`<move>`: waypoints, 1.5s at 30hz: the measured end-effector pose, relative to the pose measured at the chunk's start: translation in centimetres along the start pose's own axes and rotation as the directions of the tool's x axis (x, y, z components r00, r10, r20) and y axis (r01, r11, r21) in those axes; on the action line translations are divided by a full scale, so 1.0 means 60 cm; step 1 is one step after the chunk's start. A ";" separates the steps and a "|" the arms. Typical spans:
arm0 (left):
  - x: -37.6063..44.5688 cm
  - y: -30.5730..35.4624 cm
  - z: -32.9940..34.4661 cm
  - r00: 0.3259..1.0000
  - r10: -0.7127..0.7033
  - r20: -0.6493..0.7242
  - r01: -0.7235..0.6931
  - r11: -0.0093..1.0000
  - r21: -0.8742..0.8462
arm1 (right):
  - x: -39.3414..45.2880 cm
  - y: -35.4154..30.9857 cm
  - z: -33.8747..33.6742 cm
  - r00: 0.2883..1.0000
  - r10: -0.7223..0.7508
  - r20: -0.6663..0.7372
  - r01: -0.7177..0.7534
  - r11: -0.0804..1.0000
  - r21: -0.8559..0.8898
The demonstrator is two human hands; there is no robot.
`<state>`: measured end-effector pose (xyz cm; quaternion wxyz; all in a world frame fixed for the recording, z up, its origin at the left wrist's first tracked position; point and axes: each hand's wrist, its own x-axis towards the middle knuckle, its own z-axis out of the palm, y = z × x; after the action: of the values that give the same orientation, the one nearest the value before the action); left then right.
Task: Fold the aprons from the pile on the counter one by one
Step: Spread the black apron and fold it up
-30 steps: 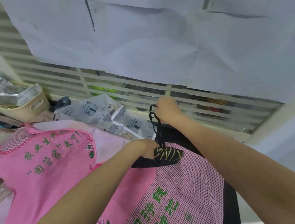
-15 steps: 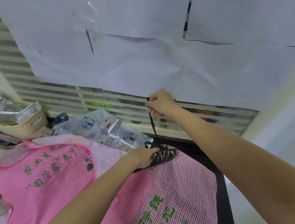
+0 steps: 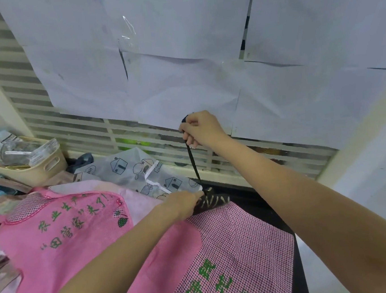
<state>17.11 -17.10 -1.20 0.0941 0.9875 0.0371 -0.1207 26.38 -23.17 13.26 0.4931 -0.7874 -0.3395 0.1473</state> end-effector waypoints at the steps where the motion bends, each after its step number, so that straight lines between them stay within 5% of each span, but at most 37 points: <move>1: -0.001 -0.004 -0.004 0.999 -0.028 -0.029 0.026 0.998 -0.063 | -0.002 -0.005 0.004 1.000 -0.023 -0.011 0.023 1.000 0.004; 4: 0.006 -0.030 -0.022 0.981 -0.182 -0.065 0.157 0.946 -0.283 | -0.006 -0.020 0.009 0.997 -0.070 -0.011 0.070 0.997 0.042; 7: 0.012 -0.067 -0.035 0.919 -0.387 -0.072 0.290 0.791 -0.539 | -0.015 -0.022 0.009 0.997 -0.079 0.022 0.076 0.990 0.118; 12: 0.000 -0.100 -0.057 0.792 -0.609 0.041 0.189 0.180 -0.965 | -0.046 0.012 0.001 0.984 0.029 0.177 -0.060 0.983 0.175; 14: -0.001 -0.112 -0.061 0.794 -0.596 0.121 0.131 -0.027 -0.991 | -0.060 0.042 0.002 0.950 0.124 0.288 -0.172 0.974 0.148; 17: -0.013 -0.116 -0.074 0.853 -0.498 0.154 0.055 -0.208 -0.977 | -0.076 0.093 0.005 0.872 0.314 0.375 -0.401 0.899 0.178; 23: -0.040 -0.108 -0.106 0.995 -0.089 0.044 0.021 -0.254 -0.967 | -0.083 0.168 0.005 0.693 0.559 0.454 -0.716 0.609 0.343; 25: -0.048 -0.107 -0.125 0.986 0.111 0.121 0.136 -0.142 -0.980 | -0.084 0.169 0.004 0.673 0.540 0.506 -0.732 0.585 0.350; 28: -0.051 -0.090 -0.151 0.852 0.302 0.428 0.285 0.419 -0.862 | -0.076 0.159 -0.003 0.698 0.484 0.528 -0.694 0.637 0.335; 30: -0.043 -0.070 -0.155 0.780 0.257 0.570 0.199 0.762 -0.616 | -0.067 0.147 -0.010 0.693 0.427 0.580 -0.653 0.713 0.256; 32: -0.028 -0.056 -0.144 0.818 0.128 0.560 0.080 0.940 -0.332 | -0.061 0.136 -0.011 0.683 0.384 0.622 -0.597 0.784 0.172; 34: -0.013 -0.050 -0.127 0.896 0.034 0.443 0.046 0.985 -0.169 | -0.058 0.127 -0.004 0.703 0.337 0.627 -0.531 0.834 0.147; 37: 0.000 -0.046 -0.116 0.981 -0.057 0.185 0.085 0.986 -0.144 | -0.055 0.121 0.003 0.745 0.271 0.610 -0.469 0.863 0.189; 41: 0.004 -0.053 -0.105 0.995 -0.096 0.019 0.098 0.974 -0.206 | -0.052 0.120 -0.007 0.761 0.264 0.593 -0.468 0.856 0.219; 45: 0.003 -0.050 -0.099 0.998 0.041 -0.057 -0.042 0.999 -0.008 | -0.054 0.116 -0.008 0.842 0.218 0.494 -0.436 0.814 0.384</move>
<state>18.35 -13.01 3.93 0.1002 0.9907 0.0198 -0.0903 27.01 -27.64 7.02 0.5525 -0.6346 -0.2474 0.4804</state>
